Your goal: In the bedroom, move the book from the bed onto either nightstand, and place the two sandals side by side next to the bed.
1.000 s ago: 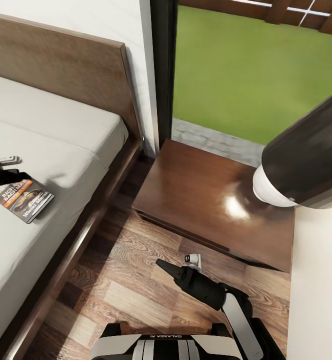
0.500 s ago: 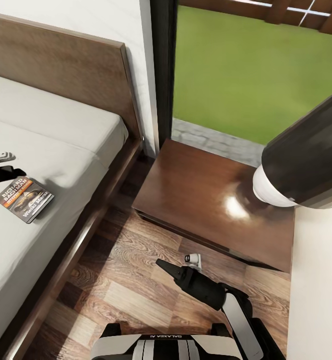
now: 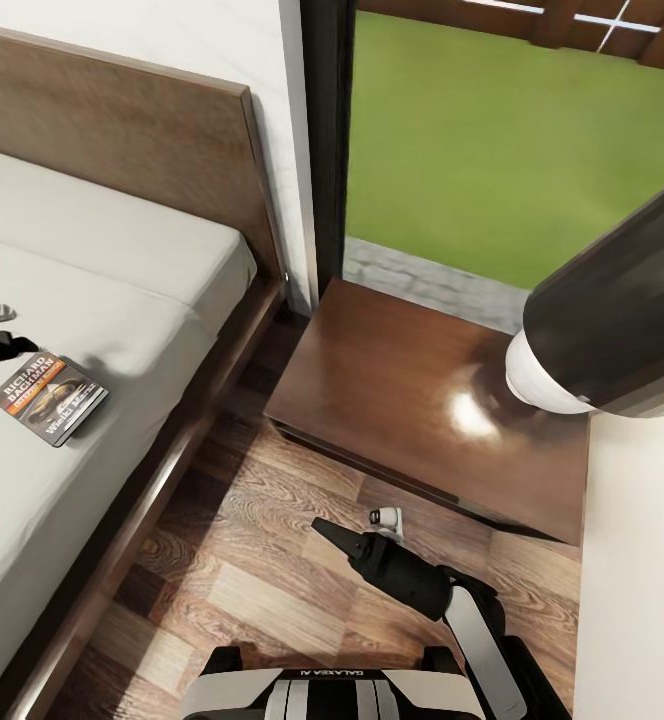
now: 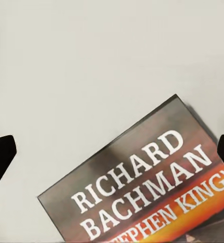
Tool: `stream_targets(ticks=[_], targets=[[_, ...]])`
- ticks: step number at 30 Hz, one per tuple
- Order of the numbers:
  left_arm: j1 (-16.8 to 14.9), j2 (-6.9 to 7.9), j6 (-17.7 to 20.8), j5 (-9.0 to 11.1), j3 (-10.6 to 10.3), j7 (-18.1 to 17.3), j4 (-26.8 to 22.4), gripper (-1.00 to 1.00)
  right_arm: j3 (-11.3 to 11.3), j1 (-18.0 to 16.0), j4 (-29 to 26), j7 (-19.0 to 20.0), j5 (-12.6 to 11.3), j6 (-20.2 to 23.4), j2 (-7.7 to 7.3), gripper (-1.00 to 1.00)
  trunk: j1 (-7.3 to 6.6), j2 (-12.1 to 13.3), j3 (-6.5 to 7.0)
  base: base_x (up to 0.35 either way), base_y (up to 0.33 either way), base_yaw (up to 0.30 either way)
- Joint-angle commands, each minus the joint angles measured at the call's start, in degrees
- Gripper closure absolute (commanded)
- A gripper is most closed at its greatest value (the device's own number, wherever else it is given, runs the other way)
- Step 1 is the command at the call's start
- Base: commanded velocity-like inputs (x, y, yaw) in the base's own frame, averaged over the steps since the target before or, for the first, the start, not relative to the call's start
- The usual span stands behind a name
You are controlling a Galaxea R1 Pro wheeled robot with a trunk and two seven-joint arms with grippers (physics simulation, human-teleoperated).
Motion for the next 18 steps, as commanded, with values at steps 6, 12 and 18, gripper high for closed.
stream_targets(ticks=[6,12,18], targets=[[-0.1,1.47,0.1,-0.6,0.4,-0.4,-0.1,-1.0,0.0,0.0,0.0,0.0,-0.3,0.4,0.01,-1.0,0.0,0.0,-0.03,0.0,0.0,0.0],[-0.1,2.05,0.0,-0.6,0.3,-0.4,0.0,-1.0,0.0,0.0,0.0,0.0,-0.4,0.4,0.01,-1.0,0.0,0.0,-0.03,0.0,0.0,0.0],[-0.1,2.21,-0.1,-0.6,0.3,-0.3,0.0,-1.0,0.0,0.0,0.0,0.0,-0.4,0.4,0.01,-1.0,0.0,0.0,-0.03,0.0,0.0,0.0]])
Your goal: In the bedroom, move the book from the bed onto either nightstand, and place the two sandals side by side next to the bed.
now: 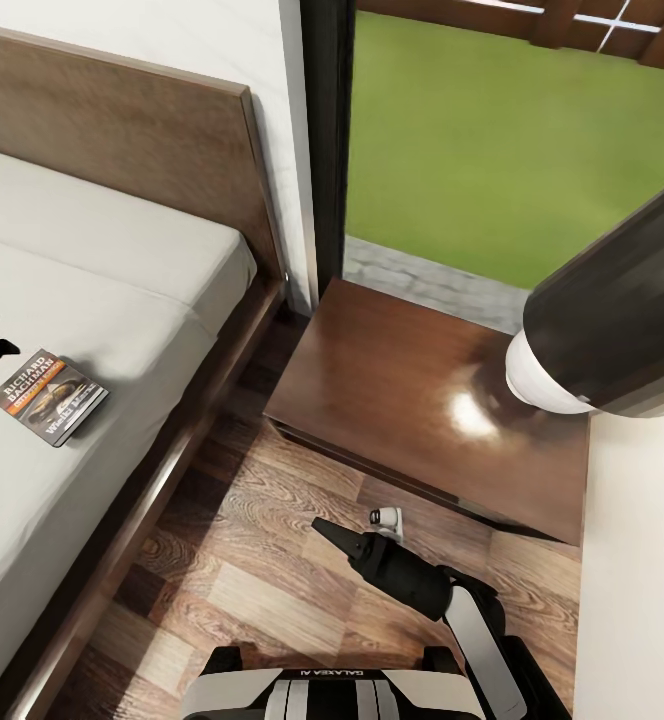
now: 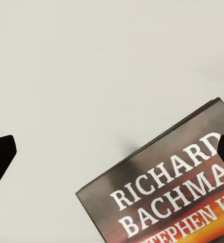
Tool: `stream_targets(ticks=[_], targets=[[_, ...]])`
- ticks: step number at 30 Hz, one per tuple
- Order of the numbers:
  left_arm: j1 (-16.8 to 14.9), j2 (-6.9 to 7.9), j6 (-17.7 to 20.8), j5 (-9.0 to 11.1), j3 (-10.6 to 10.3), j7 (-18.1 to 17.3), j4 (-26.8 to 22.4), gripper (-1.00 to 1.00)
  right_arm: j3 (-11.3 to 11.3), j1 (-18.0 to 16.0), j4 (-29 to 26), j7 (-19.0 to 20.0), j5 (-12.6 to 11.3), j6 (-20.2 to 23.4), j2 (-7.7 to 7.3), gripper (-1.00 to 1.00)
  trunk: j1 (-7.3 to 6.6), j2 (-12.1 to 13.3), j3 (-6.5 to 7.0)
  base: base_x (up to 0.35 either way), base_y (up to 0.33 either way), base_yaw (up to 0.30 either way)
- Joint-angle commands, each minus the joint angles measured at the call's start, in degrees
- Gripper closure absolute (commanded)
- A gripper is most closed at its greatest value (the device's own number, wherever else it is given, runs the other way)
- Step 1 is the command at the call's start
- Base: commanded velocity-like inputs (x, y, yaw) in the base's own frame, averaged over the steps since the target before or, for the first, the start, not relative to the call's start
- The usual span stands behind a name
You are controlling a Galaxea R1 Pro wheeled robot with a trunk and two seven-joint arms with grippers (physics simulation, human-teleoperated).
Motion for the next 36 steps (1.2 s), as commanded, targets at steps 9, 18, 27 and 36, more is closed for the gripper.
stream_targets(ticks=[9,18,27,36], targets=[[-0.1,0.03,-0.1,-0.6,0.3,-0.3,0.0,-1.0,0.0,0.0,0.0,0.0,-0.3,0.4,0.01,-1.0,0.0,0.0,-0.03,0.0,0.0,0.0],[-0.1,0.04,-0.3,-0.6,0.3,-0.3,0.2,-1.0,0.0,0.0,0.0,0.0,-0.3,0.4,0.01,-1.0,0.0,0.0,-0.03,0.0,0.0,0.0],[-0.1,0.04,-0.3,-0.6,0.3,-0.3,0.3,-1.0,0.0,0.0,0.0,0.0,-0.2,0.4,0.01,-1.0,0.0,0.0,-0.03,0.049,0.005,0.0],[-0.1,0.04,-0.4,-0.8,0.3,-0.3,0.4,-1.0,0.0,0.0,0.0,0.0,-0.2,0.3,0.01,-1.0,0.0,0.0,-0.03,0.112,0.056,0.0]])
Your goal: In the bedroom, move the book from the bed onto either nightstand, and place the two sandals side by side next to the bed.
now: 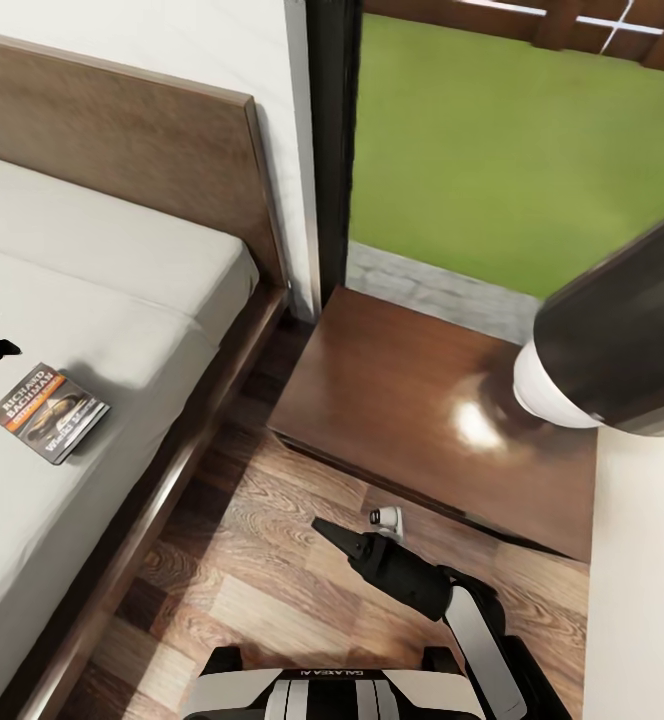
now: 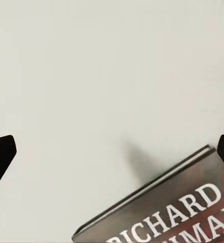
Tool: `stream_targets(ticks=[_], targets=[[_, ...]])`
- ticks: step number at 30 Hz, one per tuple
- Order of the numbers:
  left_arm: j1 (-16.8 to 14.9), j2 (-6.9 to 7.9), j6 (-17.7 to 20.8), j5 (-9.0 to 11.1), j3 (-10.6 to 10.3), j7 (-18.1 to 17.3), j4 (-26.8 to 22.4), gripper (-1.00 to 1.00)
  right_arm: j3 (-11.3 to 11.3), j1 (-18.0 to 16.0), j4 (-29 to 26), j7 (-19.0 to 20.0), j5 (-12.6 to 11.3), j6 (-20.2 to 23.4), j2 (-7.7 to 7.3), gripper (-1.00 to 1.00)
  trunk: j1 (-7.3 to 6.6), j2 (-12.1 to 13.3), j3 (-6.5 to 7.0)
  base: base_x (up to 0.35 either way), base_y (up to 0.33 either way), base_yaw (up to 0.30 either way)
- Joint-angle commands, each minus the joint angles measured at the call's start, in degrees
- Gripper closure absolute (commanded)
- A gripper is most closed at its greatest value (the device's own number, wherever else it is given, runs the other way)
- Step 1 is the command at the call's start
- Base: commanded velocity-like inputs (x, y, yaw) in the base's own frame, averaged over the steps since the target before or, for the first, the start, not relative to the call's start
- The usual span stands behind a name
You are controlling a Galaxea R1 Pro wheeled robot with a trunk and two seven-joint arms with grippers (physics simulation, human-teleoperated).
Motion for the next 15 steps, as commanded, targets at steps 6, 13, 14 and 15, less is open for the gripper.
stream_targets(ticks=[6,13,14,15], targets=[[-0.1,0.02,0.1,-0.6,0.4,-0.5,-0.1,-1.0,0.0,0.0,0.0,0.0,-0.3,0.4,0.01,-1.0,0.01,0.0,-0.03,0.092,0.036,0.0],[0.0,0.04,0.1,-0.7,0.4,-0.5,0.0,-1.0,0.0,0.0,0.0,0.0,-0.3,0.4,0.01,-1.0,0.01,0.0,-0.03,0.025,0.009,0.0],[0.0,0.05,0.1,-0.7,0.4,-0.4,0.0,-1.0,0.0,0.0,0.0,0.0,-0.3,0.4,0.01,-1.0,0.01,0.0,-0.03,0.009,0.003,0.0],[0.0,0.05,0.1,-0.7,0.5,-0.4,0.0,-1.0,0.0,0.0,0.0,0.0,-0.4,0.4,0.01,-1.0,0.01,0.0,-0.03,0.008,0.003,0.0]])
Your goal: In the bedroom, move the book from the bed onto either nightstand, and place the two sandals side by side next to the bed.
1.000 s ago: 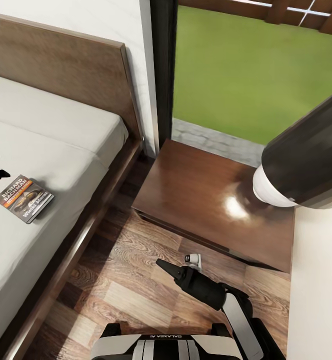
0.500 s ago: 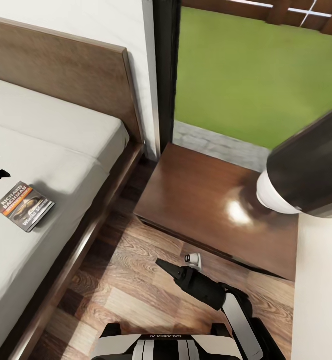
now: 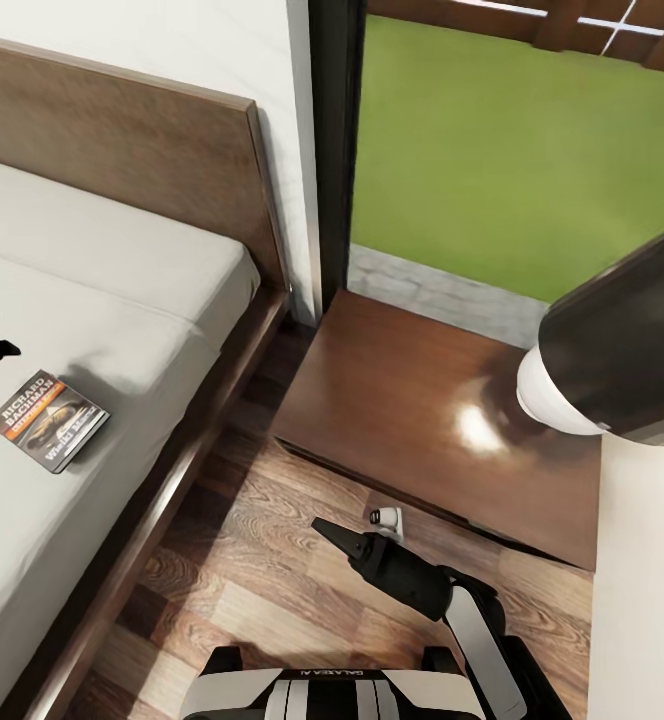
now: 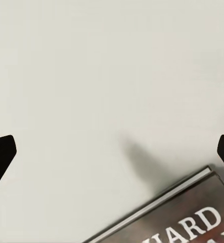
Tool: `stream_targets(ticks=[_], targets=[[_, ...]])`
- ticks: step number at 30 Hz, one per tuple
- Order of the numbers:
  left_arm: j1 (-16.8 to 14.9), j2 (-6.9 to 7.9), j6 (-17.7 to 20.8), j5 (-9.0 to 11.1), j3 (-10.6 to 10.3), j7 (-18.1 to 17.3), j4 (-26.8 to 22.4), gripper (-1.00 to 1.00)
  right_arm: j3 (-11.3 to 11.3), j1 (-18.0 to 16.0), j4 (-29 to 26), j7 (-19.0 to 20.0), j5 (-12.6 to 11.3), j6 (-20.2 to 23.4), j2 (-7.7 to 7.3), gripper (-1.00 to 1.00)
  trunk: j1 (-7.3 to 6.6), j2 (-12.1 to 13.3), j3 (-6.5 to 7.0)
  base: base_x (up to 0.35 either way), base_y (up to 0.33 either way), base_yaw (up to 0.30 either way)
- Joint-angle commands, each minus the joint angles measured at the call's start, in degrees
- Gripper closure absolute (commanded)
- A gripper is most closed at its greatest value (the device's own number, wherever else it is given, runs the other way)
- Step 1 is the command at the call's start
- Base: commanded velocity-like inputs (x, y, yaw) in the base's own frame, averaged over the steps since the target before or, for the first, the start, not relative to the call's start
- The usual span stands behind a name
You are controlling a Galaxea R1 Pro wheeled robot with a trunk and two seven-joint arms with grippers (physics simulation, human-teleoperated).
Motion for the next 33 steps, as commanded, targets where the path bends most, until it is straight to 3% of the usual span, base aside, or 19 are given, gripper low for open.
stream_targets(ticks=[1,33], targets=[[0.0,-0.01,0.1,-0.6,0.4,-0.4,-0.1,-1.0,0.0,0.0,0.0,0.0,-0.3,0.4,0.01,-1.0,0.0,0.0,-0.03,0.006,0.002,0.0],[1.4,0.09,-2.0,-0.6,0.9,-0.2,2.4,-1.0,0.0,0.0,0.0,0.0,-0.4,0.4,0.01,-1.0,0.0,0.0,-0.03,0.001,0.0,0.0]])
